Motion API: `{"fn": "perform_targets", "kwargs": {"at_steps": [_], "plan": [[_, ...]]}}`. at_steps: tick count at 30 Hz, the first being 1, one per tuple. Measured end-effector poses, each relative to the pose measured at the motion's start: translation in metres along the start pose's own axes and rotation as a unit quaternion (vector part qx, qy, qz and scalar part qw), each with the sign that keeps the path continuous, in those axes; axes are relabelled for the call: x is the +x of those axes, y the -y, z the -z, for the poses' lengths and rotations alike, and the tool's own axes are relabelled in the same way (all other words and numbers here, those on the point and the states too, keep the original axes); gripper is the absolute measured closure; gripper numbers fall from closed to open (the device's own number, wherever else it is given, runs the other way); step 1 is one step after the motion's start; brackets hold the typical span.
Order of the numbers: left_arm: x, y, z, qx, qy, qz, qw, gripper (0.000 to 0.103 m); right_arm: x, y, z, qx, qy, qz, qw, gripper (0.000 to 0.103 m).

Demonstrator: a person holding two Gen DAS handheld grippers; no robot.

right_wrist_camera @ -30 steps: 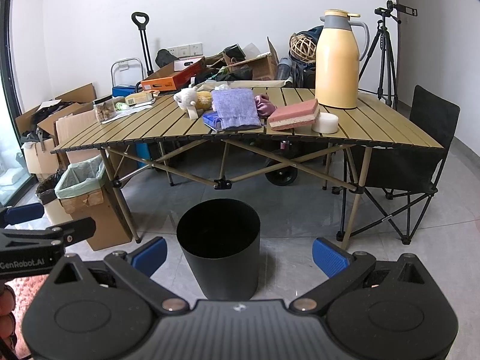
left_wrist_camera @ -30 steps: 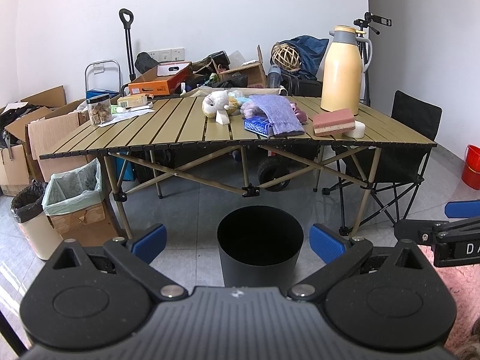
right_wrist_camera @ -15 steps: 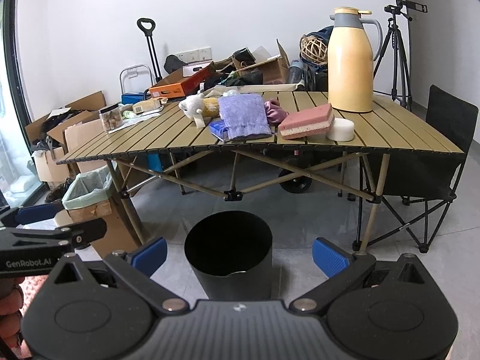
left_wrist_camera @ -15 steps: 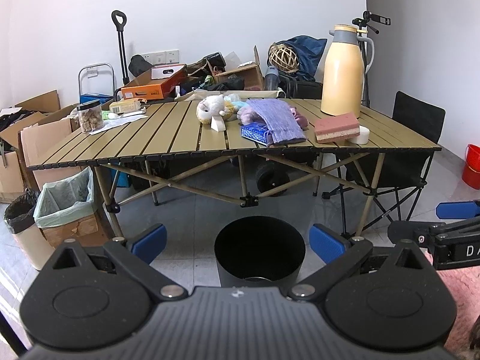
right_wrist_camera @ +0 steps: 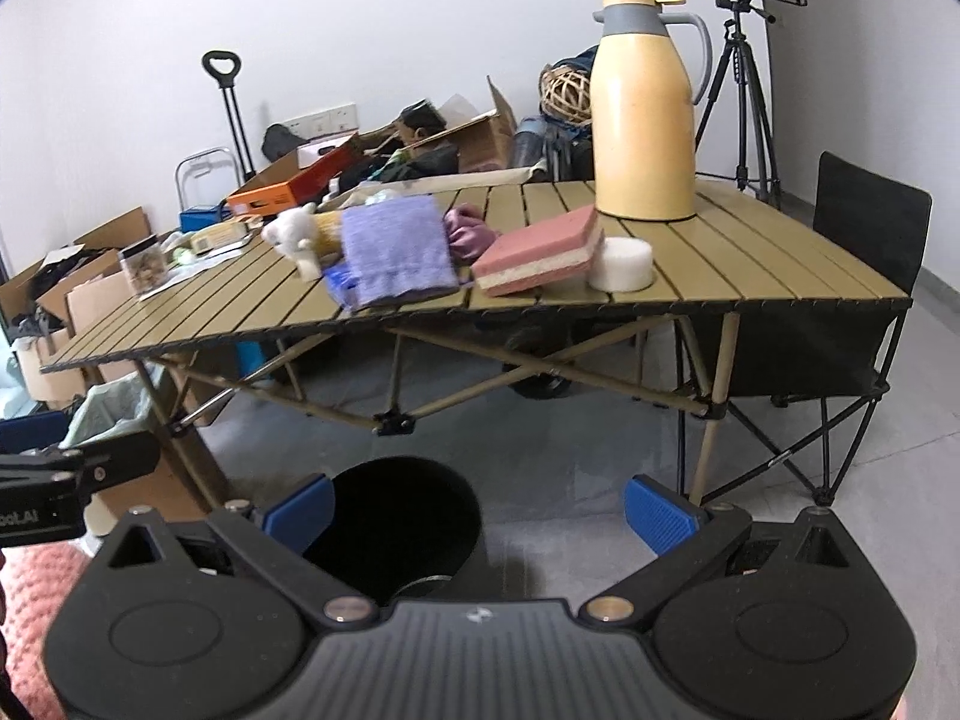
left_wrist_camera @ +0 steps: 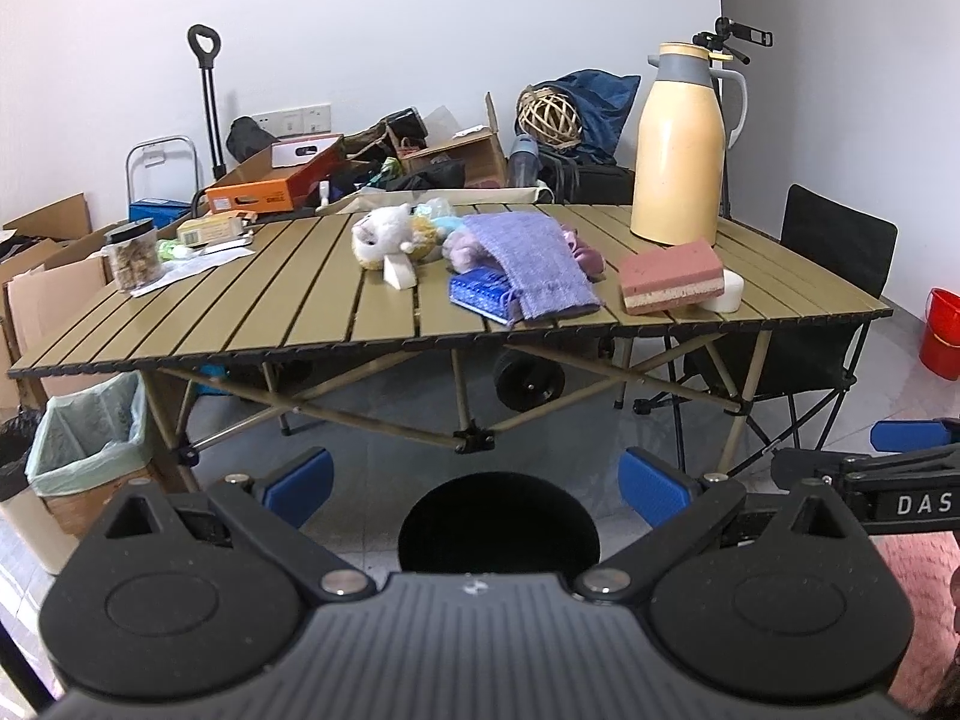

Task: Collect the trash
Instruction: 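Reach the right tool to the pink sponge while the left tool approaches the purple pouch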

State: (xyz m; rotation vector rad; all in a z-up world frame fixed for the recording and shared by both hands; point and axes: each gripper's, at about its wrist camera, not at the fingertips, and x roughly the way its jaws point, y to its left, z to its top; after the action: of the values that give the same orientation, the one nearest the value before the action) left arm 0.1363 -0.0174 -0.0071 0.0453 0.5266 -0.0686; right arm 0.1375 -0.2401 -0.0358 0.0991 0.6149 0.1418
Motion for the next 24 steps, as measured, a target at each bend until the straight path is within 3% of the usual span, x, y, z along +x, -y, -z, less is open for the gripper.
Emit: {"fn": "perform_targets", "kwargs": {"at_steps": [12, 24], "plan": [[0.057, 0.004, -0.039, -0.024, 0.017, -0.006, 0.9996, 0.0, 0.056, 0.018, -0.039, -0.009, 0.052, 0.033, 0.998, 0.0], [0.109, -0.003, -0.091, -0.037, 0.062, -0.035, 0.9968, 0.0, 0.128, -0.004, -0.085, -0.059, 0.115, 0.094, 0.987, 0.0]]}}
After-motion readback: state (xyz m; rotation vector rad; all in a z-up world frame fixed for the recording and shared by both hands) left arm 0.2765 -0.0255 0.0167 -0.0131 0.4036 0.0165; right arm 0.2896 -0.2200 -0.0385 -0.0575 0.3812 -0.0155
